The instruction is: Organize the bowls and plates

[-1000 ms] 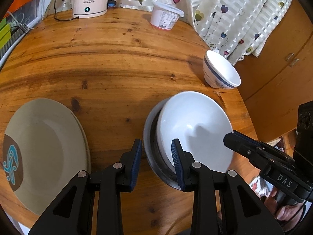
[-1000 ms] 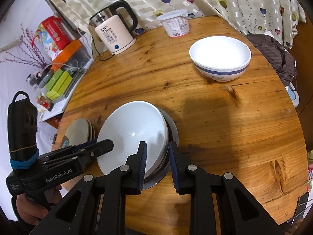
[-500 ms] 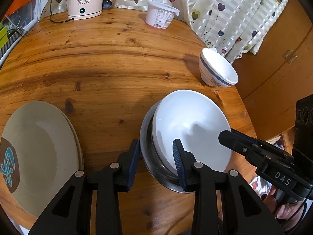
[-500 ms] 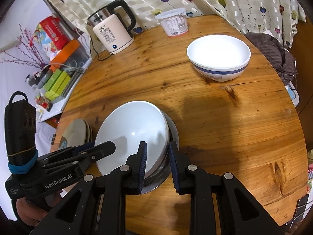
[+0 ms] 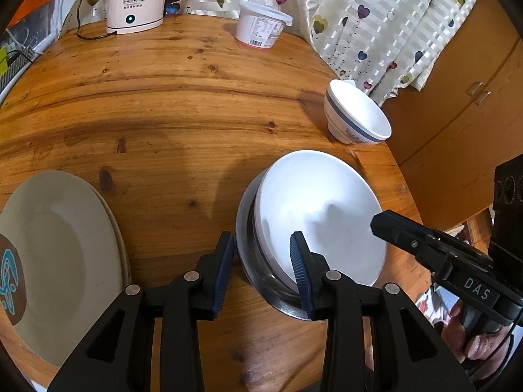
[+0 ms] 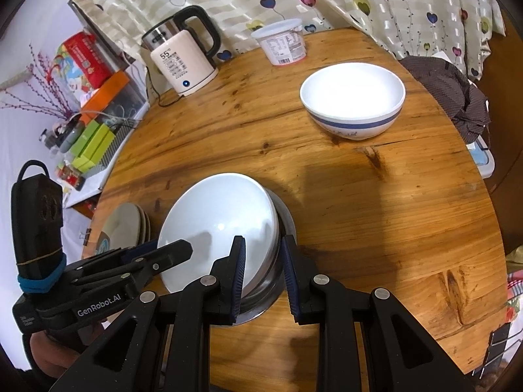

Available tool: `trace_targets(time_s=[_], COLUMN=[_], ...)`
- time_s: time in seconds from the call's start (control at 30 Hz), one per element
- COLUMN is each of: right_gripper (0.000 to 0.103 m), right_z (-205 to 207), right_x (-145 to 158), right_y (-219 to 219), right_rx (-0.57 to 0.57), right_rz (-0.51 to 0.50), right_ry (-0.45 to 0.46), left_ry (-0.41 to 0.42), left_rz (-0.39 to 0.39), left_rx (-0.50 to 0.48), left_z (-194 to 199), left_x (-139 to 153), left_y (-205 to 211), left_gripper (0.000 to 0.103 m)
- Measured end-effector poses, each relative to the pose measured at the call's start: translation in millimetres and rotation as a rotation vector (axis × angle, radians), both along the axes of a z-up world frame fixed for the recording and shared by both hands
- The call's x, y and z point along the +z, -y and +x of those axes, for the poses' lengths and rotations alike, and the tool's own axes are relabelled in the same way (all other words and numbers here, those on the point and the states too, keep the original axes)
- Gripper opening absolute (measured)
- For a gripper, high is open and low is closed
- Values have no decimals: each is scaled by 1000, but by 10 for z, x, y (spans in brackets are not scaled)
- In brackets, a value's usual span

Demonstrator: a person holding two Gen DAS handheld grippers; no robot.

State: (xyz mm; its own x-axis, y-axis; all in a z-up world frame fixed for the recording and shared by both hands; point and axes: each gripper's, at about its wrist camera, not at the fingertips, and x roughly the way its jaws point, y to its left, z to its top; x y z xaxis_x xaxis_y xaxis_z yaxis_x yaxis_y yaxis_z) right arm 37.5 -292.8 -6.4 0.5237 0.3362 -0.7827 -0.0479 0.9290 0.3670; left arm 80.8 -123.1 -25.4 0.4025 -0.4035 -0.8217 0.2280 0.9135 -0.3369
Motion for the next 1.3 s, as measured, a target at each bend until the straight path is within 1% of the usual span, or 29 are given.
trace_targets(time_s=[0.23, 0.4, 0.5, 0.73, 0.97, 1.3], right_gripper=[23, 27, 32, 33, 33, 33], right_z=[-65, -111, -126, -109, -83, -23], right_x=[96, 163, 186, 216, 205, 226], right_y=[51, 83, 100, 129, 255, 455], right_rx=[-14, -20, -27, -23, -50, -92], right_rz=[-3, 0, -2, 14, 9, 4], right_ry=[31, 64, 75, 80, 64, 70], left_ry=[42, 68, 75, 81, 81, 88], left_rz=[6, 15, 16, 20, 21, 36], left_rx=[16, 16, 9, -15, -48, -79], left_z=[-31, -42, -37, 16, 78, 207], left_x=[114, 191, 214, 254, 273, 358], left_y=[-66, -88, -74, -34, 58, 156], left_gripper=[37, 37, 37, 37, 37, 37])
